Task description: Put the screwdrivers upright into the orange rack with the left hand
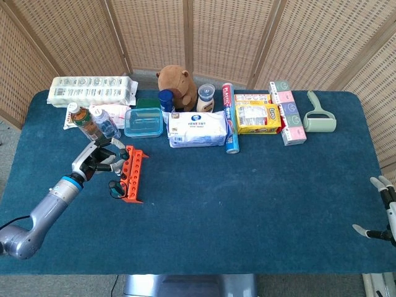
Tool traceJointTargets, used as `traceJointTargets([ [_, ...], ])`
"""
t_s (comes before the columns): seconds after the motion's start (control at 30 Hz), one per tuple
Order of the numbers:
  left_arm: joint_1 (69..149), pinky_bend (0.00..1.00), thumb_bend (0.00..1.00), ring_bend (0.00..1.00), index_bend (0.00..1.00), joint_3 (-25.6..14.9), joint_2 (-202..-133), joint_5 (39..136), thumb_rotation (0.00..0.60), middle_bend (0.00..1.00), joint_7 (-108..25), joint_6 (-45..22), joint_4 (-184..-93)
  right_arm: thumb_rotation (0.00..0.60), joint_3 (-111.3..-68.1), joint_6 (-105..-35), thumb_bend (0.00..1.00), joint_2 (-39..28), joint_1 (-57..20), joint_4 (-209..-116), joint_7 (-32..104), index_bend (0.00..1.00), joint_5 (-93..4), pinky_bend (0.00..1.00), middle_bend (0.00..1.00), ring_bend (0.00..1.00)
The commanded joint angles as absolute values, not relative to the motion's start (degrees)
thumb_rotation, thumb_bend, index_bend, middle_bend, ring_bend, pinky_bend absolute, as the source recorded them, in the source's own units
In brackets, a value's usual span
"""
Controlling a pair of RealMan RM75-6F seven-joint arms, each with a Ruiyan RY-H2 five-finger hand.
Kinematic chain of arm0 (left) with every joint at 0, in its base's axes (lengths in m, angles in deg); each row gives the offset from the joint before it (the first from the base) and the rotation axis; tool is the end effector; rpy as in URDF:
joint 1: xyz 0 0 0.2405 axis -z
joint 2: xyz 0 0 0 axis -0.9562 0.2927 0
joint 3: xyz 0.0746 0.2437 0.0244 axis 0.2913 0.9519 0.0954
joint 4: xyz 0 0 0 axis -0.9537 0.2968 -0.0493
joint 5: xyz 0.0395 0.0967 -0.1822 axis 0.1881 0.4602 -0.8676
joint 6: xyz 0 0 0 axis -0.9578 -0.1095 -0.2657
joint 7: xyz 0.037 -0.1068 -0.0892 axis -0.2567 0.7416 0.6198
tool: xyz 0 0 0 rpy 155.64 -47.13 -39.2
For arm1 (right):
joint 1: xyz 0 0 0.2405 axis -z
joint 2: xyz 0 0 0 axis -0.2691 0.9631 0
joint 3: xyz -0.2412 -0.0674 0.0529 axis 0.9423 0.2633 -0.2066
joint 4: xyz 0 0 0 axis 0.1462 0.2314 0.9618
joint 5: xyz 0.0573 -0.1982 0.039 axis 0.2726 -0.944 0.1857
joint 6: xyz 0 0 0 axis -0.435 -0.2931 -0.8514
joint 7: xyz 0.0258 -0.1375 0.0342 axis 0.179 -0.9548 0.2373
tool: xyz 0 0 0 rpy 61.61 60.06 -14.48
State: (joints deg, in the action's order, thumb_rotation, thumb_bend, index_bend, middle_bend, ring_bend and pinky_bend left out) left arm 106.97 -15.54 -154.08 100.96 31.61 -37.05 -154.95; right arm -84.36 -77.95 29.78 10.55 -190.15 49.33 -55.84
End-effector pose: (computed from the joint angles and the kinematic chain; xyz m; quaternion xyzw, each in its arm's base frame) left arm -0.1992 0.3561 0.0796 -0.3285 -0.7854 -0.5121 0.1134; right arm -0.3278 -0.1827 0.2176 0.5121 -0.5275 0.3551 0.5774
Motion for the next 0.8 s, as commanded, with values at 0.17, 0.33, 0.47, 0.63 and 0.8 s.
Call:
traceJointTargets([
  [0.17, 107.13, 0.99, 0.38, 0.96, 0.58, -15.16, -154.61, 100.51, 0.600, 1.00, 31.28, -36.99, -154.16, 0.600, -84.38, -77.93, 0.00, 29.77, 10.54, -190.10, 49.34, 0.07, -55.81, 0.02, 0.00, 0.00],
  [0.33, 107.39, 0.99, 0.38, 0.96, 0.58, -14.72, -155.47, 100.11, 0.600, 1.00, 31.25, -37.51, -153.12, 0.600, -84.40, -77.95, 0.00, 29.77, 10.56, -190.11, 49.30, 0.07, -55.70, 0.02, 0.00, 0.00],
  [0.47, 107.61, 0.99, 0.38, 0.96, 0.58, -14.67, -155.80, 100.06, 0.600, 1.00, 31.74, -37.98, -152.56, 0.600, -84.43, -77.97, 0.00, 29.75, 10.57, -190.10, 49.26, 0.07, -55.62, 0.02, 0.00, 0.00],
  [0.63, 107.95, 0.99, 0.38, 0.96, 0.58, -14.54, -156.39, 99.96, 0.600, 1.00, 31.63, -38.39, -151.56, 0.600, -84.47, -77.85, 0.00, 29.68, 10.52, -190.04, 49.14, 0.07, -55.40, 0.02, 0.00, 0.00],
  [0.8, 108.20, 0.99, 0.38, 0.96, 0.58, -14.11, -157.32, 99.61, 0.600, 1.00, 30.33, -38.55, -150.22, 0.600, -84.48, -77.68, 0.00, 29.59, 10.43, -190.05, 48.90, 0.07, -55.26, 0.02, 0.00, 0.00],
])
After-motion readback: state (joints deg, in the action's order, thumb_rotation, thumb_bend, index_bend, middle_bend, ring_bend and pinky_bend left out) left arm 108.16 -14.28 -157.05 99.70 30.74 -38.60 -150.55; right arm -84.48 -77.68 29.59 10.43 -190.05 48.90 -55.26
